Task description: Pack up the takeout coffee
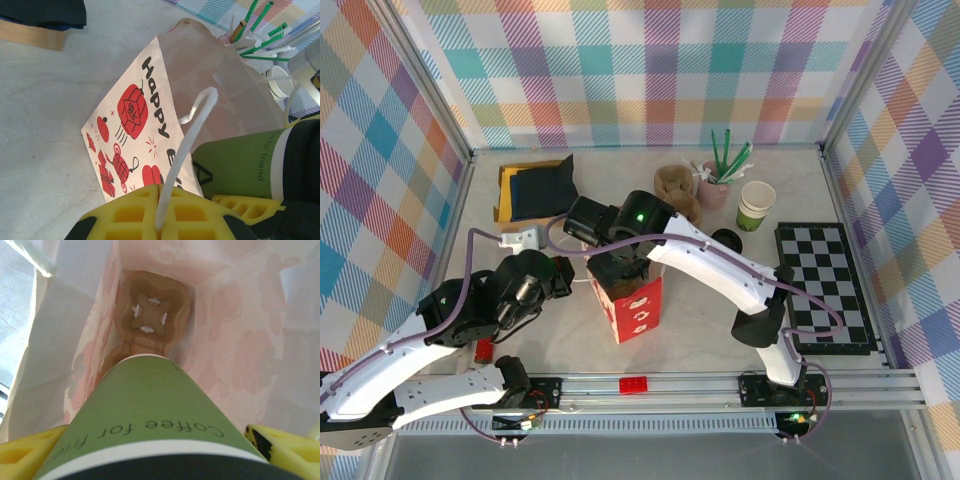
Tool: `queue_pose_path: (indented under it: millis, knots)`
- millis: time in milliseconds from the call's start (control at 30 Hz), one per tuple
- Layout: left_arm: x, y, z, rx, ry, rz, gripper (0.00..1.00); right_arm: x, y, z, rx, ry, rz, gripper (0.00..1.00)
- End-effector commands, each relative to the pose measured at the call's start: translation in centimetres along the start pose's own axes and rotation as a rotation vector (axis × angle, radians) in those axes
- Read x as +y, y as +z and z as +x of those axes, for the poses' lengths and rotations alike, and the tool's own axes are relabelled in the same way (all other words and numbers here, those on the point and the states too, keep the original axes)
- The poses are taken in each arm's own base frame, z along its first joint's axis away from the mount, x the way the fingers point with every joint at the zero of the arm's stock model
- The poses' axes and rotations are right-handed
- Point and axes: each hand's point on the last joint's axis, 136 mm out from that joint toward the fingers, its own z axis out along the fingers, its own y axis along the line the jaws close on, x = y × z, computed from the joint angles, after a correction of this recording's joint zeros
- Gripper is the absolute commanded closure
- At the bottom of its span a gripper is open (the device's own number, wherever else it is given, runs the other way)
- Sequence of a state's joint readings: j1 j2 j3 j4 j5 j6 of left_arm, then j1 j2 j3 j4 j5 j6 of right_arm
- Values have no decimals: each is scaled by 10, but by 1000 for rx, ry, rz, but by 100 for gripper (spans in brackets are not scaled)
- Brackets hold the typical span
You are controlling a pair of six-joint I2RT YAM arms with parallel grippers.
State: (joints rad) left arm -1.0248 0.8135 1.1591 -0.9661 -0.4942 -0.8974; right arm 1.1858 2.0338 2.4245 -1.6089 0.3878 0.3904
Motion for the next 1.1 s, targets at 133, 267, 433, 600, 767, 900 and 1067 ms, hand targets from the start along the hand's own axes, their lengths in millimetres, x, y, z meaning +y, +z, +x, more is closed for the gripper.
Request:
queue_pose_path:
  millis: [133,267,433,600,767,900,1067]
  knots:
    - [3,1,5,8,-42,24,98,-8,14,52,246,-5,56,62]
    - [1,-1,4,4,-51,41,98,-10,17,53,263,22,51,63]
    - [0,-3,3,-7,-60,49,99,-15,20,52,280,61,46,62]
    - [-3,-7,0,-20,-70,72,99,-24,25,56,304,99,63,62]
    - [-10,-5,2,-10,-69,92,99,-20,33,55,311,103,44,62]
    - [-12,-1,5,0,-61,90,98,-14,37,53,309,102,17,62]
    - [-12,-1,5,-3,-61,95,98,-9,45,56,338,106,5,62]
